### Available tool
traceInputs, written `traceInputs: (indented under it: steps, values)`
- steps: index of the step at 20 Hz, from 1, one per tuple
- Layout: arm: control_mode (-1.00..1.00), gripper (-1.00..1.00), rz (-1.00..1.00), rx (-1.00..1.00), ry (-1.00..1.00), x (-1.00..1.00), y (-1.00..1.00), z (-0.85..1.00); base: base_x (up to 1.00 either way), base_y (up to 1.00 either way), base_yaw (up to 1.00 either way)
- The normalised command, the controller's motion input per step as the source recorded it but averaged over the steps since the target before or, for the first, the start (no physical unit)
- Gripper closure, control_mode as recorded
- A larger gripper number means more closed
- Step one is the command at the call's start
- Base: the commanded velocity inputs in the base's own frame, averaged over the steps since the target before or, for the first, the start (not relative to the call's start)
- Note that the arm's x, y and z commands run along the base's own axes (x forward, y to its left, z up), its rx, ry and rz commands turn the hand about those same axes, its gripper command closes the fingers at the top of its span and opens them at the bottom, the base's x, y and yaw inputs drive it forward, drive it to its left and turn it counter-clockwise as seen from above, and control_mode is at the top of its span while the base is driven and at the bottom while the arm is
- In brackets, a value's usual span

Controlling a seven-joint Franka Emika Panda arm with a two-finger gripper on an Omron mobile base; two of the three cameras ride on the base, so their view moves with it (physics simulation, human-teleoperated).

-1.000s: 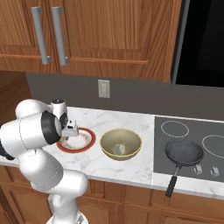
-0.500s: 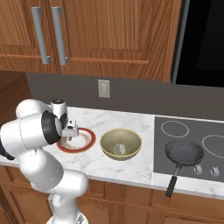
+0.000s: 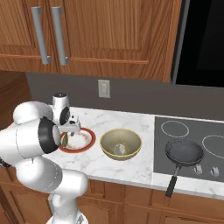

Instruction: Place the fish on the plate and place the garlic on the same plate.

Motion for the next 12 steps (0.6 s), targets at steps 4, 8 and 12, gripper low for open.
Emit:
traceInputs:
  steps: [4, 8, 12]
  values:
    - [-1.00, -1.00, 0.00, 0.00, 0.00, -0.05, -0.31, 0.50, 0.00, 0.00, 0.00]
    - [-1.00, -1.00, 0.00, 0.00, 0.00, -0.03, -0.33, 0.46, 0.00, 0.00, 0.00]
    - [-1.00, -1.00, 0.00, 0.00, 0.02, -0.03, -0.32, 0.41, 0.00, 0.00, 0.00]
